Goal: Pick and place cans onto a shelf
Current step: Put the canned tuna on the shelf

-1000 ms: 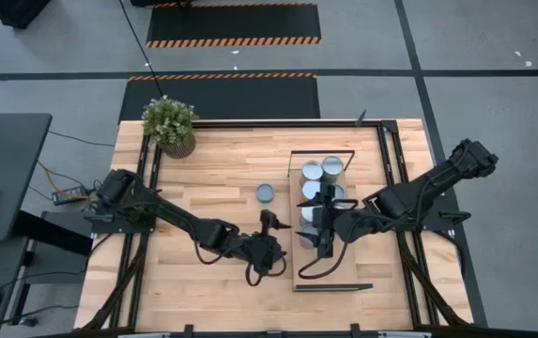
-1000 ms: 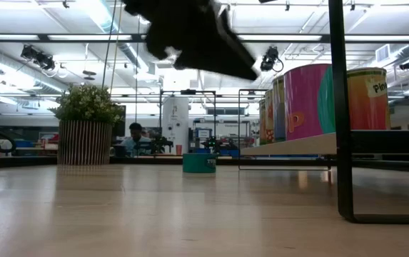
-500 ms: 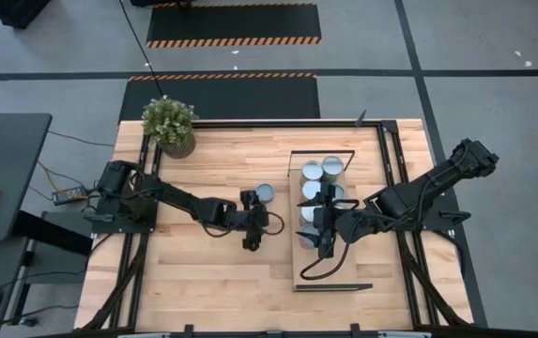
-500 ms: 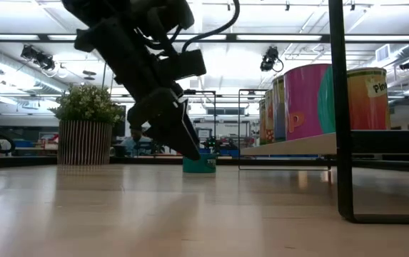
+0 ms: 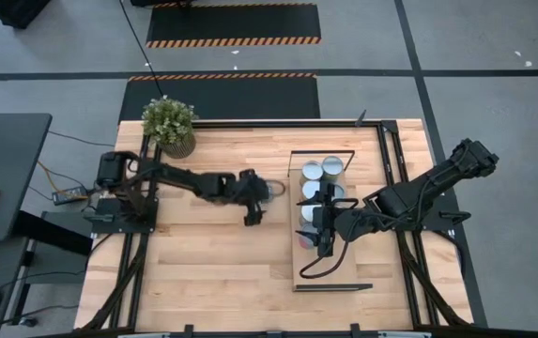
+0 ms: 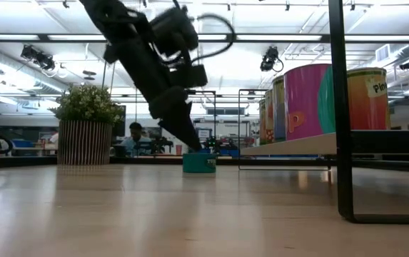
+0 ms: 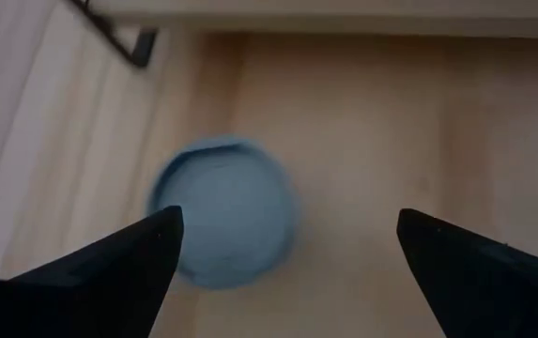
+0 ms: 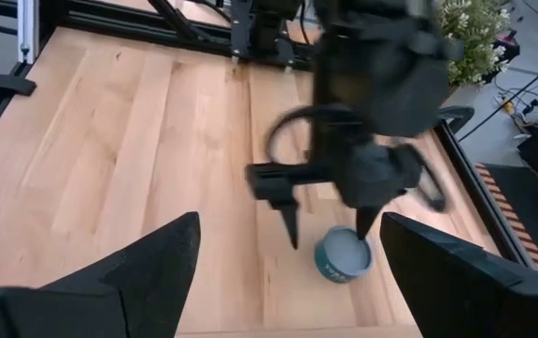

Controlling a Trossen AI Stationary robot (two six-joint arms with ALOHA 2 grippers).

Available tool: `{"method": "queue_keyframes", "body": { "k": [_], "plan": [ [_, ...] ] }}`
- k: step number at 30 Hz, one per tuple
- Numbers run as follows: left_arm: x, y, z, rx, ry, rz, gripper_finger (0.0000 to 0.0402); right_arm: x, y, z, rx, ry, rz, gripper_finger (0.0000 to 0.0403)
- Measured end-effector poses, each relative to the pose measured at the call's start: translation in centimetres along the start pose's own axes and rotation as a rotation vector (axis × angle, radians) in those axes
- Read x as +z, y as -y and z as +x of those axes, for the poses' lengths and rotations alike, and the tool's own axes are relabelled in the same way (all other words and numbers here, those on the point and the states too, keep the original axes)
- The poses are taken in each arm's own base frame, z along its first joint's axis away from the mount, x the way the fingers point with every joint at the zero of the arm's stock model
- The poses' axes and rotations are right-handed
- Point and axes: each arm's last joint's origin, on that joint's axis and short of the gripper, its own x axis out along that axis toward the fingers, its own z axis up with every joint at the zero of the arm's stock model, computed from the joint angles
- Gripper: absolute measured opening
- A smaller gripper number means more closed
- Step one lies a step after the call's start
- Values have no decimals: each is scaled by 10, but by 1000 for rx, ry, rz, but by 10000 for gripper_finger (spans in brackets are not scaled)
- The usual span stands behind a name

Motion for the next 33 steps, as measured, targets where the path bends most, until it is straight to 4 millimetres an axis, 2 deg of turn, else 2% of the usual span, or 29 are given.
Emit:
{"method": "queue_keyframes", "body": {
  "k": [5, 8, 20, 26, 33],
  "plan": [
    [-5, -32, 5, -74, -43, -76, 399, 1, 4, 2, -14, 0, -2, 338],
    [-7, -39, 5, -76, -64, -80, 399, 1, 6, 4, -21, -3, 0, 338],
    [-10, -41, 5, -104, -91, -41, 398, 2, 8, 5, -22, 3, -2, 338],
    [-12, -39, 20, -99, -68, -23, 398, 3, 8, 5, -20, 11, 6, 338],
    [-6, -38, 24, -82, 2, -9, 398, 3, 7, 5, -16, 12, 6, 338]
  ]
}}
